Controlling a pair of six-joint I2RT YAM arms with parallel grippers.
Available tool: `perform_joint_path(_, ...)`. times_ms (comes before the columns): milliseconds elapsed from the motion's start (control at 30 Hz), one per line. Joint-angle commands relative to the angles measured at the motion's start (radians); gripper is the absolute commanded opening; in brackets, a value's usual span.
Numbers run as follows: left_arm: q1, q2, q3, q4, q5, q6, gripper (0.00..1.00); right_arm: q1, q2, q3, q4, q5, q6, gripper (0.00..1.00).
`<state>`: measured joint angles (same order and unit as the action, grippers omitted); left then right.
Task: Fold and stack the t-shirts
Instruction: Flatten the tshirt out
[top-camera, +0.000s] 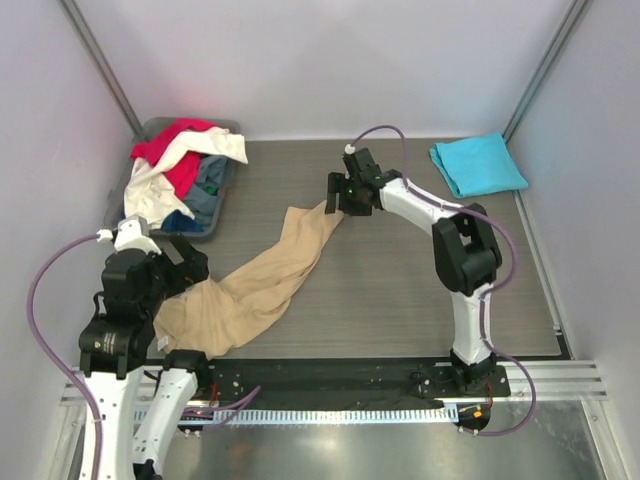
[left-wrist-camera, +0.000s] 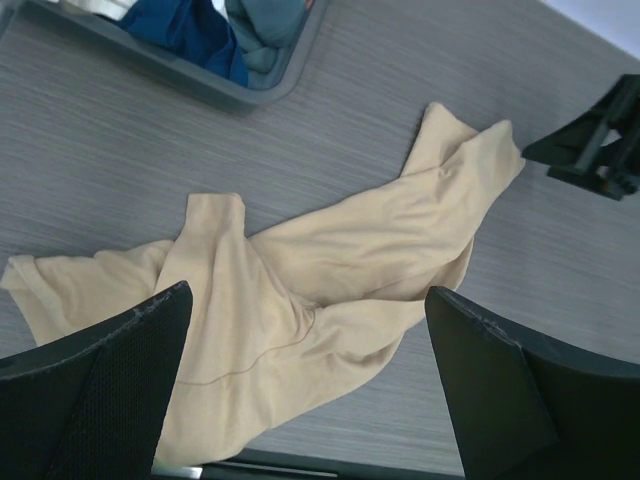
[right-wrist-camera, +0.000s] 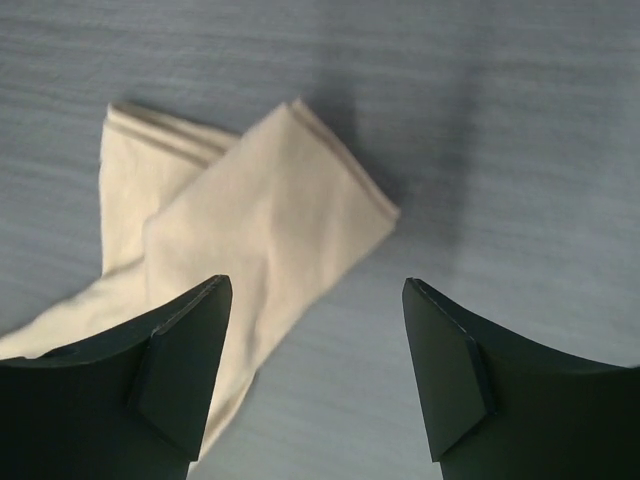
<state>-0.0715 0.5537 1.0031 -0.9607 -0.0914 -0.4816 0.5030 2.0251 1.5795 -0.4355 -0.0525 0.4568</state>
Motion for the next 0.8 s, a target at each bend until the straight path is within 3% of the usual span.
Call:
perform_joint_path(0,-0.001,-0.061,-0.032,0.083,-0.022,-0.005,1.0,-0.001,0.084,0.149,0.004,0.017,-0.046,0.75)
perform_joint_path(233,-0.002,-0.127,-0.118,0.135,-0.017,-0.054,1.0,0.025,0.191,0.394,0.014,-0.039,-0.118,0.73)
perform_joint_path(433,-0.001,-0.15,-0.129,0.145,-0.039,-0.061,1.0,0.11,0.392,0.675,-0.103,-0.009,-0.153,0.73)
perform_joint_path(767,-0.002,-0.178,-0.139,0.151,-0.047,-0.064,1.0,0.196,0.523,0.771,-0.154,0.115,-0.153,0.73)
